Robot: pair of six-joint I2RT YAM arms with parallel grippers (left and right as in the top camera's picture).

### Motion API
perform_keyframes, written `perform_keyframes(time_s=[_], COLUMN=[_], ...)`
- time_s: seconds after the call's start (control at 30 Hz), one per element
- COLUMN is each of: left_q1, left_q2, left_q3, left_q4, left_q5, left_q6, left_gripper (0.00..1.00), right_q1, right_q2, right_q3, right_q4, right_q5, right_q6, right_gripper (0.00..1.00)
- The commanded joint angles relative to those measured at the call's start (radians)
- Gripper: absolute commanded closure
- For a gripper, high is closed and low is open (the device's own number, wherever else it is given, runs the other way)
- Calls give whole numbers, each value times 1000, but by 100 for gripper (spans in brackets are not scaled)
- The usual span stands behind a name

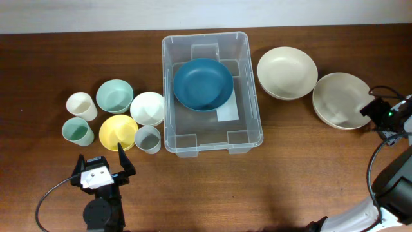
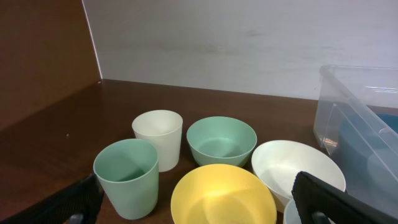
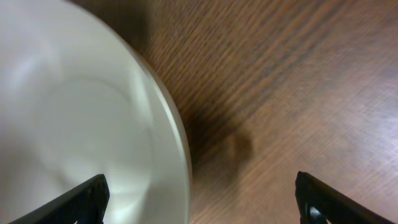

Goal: Pack container
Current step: 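Move the right gripper to the right cream bowl and grasp its rim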

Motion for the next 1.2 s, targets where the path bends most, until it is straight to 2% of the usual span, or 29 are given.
perform_keyframes(time_s=[0.0, 0.73, 0.83, 1.17], left_q1=[-3, -3, -3, -3], left_q2=[-4, -4, -4, -4], left_q3=[-2, -2, -2, -2], left_q4=[-4, -4, -4, -4], left_q5=[-7, -7, -7, -7], left_q6=[-10, -10, -10, -10], left_gripper=[0, 1, 0, 0], right_q1=[1, 1, 1, 1], right_q2=[31, 89, 89, 89], right_q3=[5, 2, 2, 2], right_q4=[10, 26, 24, 21], right_q5=[-40, -39, -40, -40], right_q6=[-58, -66, -65, -65], right_gripper=[9, 18, 27, 48])
